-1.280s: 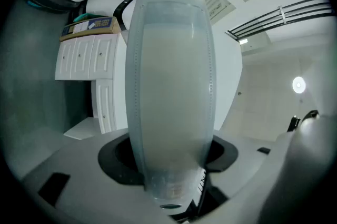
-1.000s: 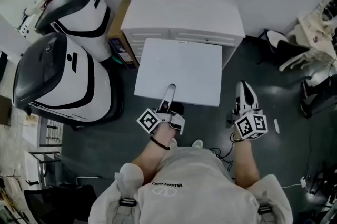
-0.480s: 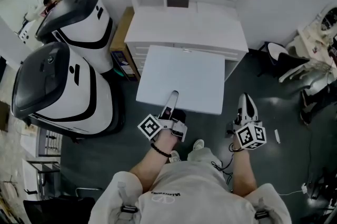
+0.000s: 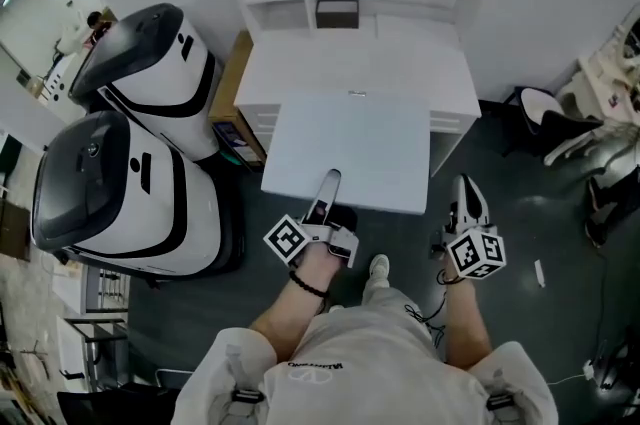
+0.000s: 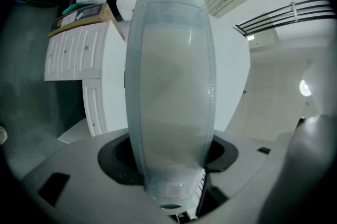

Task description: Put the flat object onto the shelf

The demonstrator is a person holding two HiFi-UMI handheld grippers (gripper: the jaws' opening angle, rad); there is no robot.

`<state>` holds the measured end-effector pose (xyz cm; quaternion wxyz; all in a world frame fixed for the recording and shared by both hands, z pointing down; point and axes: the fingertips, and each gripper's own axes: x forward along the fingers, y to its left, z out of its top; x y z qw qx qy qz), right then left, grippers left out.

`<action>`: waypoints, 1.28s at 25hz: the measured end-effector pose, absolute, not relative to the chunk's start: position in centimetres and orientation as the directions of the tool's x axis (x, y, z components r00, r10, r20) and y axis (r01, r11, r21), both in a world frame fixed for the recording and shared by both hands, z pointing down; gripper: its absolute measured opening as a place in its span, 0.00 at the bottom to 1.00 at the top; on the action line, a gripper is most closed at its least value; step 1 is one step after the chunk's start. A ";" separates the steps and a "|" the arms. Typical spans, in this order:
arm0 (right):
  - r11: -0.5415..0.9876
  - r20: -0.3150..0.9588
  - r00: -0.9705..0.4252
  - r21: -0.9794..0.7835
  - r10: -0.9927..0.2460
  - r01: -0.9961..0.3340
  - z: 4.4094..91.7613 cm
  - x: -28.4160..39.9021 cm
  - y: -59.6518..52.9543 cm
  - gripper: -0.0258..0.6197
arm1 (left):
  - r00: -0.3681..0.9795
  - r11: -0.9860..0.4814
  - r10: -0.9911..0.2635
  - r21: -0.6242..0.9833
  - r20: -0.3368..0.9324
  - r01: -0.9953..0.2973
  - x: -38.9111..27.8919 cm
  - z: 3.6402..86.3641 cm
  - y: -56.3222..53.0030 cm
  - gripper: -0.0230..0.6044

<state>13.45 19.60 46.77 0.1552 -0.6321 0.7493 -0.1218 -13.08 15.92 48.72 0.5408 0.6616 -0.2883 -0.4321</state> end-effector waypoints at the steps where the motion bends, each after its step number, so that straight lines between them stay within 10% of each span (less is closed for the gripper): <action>1: 0.179 -0.082 -0.160 -0.381 -0.984 -0.907 46.7 13.9 18.1 0.05 | 0.454 -0.247 -0.853 0.966 -0.257 0.082 -12.7 48.7 14.7 0.47; 32: 0.297 -0.147 -0.258 -0.404 -0.955 -0.866 42.8 20.6 -9.0 0.05 | 0.419 -0.300 -0.859 0.952 -0.294 0.051 -3.2 41.2 -14.8 0.48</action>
